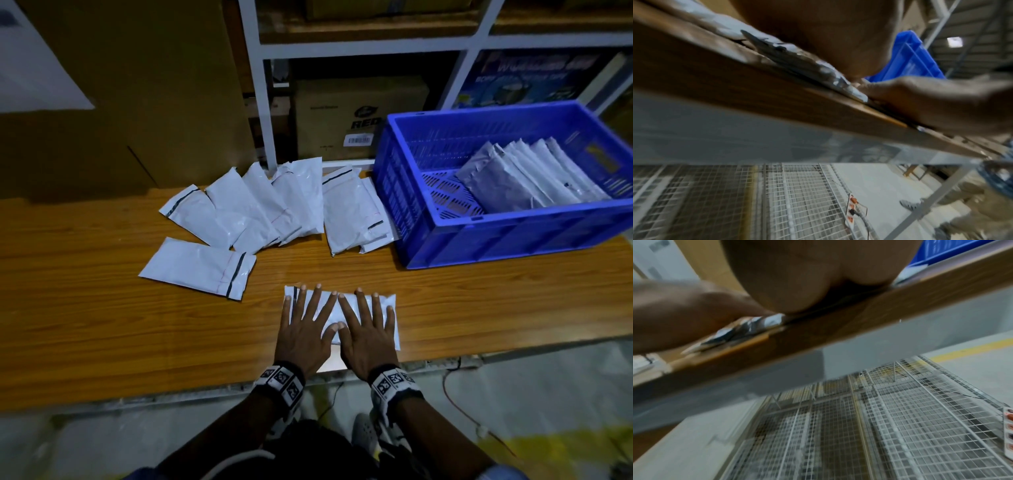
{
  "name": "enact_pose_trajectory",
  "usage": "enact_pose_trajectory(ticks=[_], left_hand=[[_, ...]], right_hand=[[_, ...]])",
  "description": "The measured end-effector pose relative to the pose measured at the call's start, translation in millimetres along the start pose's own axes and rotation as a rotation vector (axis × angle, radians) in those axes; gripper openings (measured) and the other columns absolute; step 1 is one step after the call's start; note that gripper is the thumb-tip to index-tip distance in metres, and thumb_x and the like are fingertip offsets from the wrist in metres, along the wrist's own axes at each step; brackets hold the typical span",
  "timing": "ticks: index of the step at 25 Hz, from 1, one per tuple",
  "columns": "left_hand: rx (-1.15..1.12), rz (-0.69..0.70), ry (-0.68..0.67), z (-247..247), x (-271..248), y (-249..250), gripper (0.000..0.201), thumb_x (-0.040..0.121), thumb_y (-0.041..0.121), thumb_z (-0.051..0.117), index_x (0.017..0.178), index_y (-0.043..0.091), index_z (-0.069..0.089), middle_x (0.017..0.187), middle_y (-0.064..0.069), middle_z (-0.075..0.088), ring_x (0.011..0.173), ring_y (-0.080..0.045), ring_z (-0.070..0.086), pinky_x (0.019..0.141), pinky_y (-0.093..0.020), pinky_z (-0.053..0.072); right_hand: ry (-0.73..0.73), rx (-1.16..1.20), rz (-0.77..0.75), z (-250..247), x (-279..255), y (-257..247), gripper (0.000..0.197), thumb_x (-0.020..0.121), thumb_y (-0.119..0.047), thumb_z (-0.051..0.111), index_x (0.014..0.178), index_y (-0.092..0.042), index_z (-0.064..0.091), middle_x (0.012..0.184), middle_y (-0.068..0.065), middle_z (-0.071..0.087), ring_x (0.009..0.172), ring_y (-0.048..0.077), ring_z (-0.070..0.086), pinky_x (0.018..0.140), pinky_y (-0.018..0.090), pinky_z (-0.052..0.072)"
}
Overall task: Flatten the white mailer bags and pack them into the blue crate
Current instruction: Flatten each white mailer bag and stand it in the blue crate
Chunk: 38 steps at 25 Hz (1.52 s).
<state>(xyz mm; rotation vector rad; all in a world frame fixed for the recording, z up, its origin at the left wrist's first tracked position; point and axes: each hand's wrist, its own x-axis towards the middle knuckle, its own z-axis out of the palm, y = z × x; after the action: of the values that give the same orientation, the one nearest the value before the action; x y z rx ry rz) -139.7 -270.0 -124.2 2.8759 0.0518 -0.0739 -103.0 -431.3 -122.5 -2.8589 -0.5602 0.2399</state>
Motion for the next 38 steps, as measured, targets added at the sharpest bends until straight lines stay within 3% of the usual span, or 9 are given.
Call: enact_pose_trajectory(ticks=[7,13,17,24,27,29,32,35,38], left_hand=[[-0.05,-0.038,-0.041,4.9,1.8,-0.6,0.057,0.103,0.048,0.018,0.158,0.041,0.005,0.167,0.009,-0.003,0.153,-0.019,-0.014,0.124,-0.048,-0.002],[-0.025,-0.023,-0.015,7.8,2.7,0.1,0.055,0.104,0.047,0.021,0.158,0.036,0.013,0.168,0.006,0.004,0.154,-0.021,-0.009,0.124,-0.048,0.0],[-0.017,-0.026,0.0,9.2,2.8,0.5,0.057,0.104,0.051,0.014,0.158,0.035,0.015,0.167,0.004,0.003,0.155,-0.023,-0.005,0.123,-0.049,0.0],[-0.058,-0.107,-0.021,7.9,4.7,-5.2,0.062,0.099,0.066,0.005,0.157,0.045,-0.001,0.167,0.006,-0.008,0.154,-0.023,-0.009,0.123,-0.049,-0.005],[-0.065,-0.133,-0.033,8.8,7.1,-6.0,0.066,0.096,0.069,0.013,0.157,0.045,0.007,0.167,0.006,-0.004,0.154,-0.022,-0.007,0.124,-0.05,-0.002],[-0.055,-0.127,-0.029,9.1,8.0,-5.9,0.067,0.096,0.071,0.013,0.157,0.044,0.01,0.168,0.005,0.0,0.155,-0.022,-0.005,0.123,-0.051,0.0],[-0.041,-0.108,-0.019,12.8,6.3,-6.0,0.067,0.097,0.07,0.011,0.158,0.042,0.012,0.168,0.004,0.004,0.155,-0.024,0.0,0.122,-0.049,-0.002],[-0.034,-0.109,0.007,13.3,5.3,-4.9,0.064,0.1,0.064,0.02,0.158,0.041,0.011,0.167,0.002,0.005,0.154,-0.027,0.005,0.122,-0.051,0.0],[0.02,-0.035,0.032,9.0,4.4,2.1,0.063,0.102,0.058,0.025,0.159,0.037,0.01,0.168,0.001,0.004,0.155,-0.029,-0.001,0.122,-0.055,0.002]], right_hand=[[0.005,0.049,0.044,-14.6,-2.2,-8.0,0.053,0.103,-0.048,0.017,0.154,-0.046,0.003,0.163,-0.005,-0.017,0.149,0.027,-0.021,0.119,0.052,-0.012],[0.038,-0.004,0.035,-2.8,-8.6,-7.1,0.058,0.103,-0.044,0.026,0.155,-0.041,0.0,0.165,-0.002,-0.01,0.15,0.03,-0.016,0.119,0.058,-0.001],[0.007,0.006,0.021,-3.6,-3.6,-3.7,0.057,0.103,-0.046,0.022,0.155,-0.041,-0.001,0.165,-0.004,-0.011,0.15,0.027,-0.016,0.119,0.056,-0.003],[-0.123,0.086,0.01,-7.7,6.9,5.0,0.056,0.099,-0.057,0.01,0.153,-0.048,-0.006,0.16,-0.011,-0.024,0.148,0.023,-0.024,0.117,0.051,-0.015],[-0.089,0.2,0.034,-23.4,9.2,9.8,0.054,0.101,-0.055,0.011,0.153,-0.047,-0.001,0.164,-0.008,-0.011,0.151,0.022,-0.013,0.119,0.049,-0.006],[-0.023,0.202,0.093,-26.8,8.7,12.4,0.053,0.102,-0.053,0.013,0.153,-0.047,-0.002,0.164,-0.006,-0.011,0.15,0.026,-0.014,0.12,0.05,0.0],[-0.024,0.114,0.102,-11.9,5.5,11.1,0.056,0.102,-0.054,0.016,0.153,-0.046,-0.006,0.163,-0.005,-0.02,0.147,0.028,-0.025,0.12,0.052,-0.003],[-0.016,0.026,0.1,-4.8,5.8,8.6,0.058,0.101,-0.051,0.02,0.155,-0.041,0.0,0.164,0.0,-0.014,0.149,0.031,-0.02,0.119,0.053,-0.001],[-0.021,0.015,0.113,-6.3,8.0,8.7,0.058,0.101,-0.05,0.02,0.156,-0.04,0.001,0.164,0.001,-0.014,0.149,0.032,-0.018,0.119,0.054,-0.001]])
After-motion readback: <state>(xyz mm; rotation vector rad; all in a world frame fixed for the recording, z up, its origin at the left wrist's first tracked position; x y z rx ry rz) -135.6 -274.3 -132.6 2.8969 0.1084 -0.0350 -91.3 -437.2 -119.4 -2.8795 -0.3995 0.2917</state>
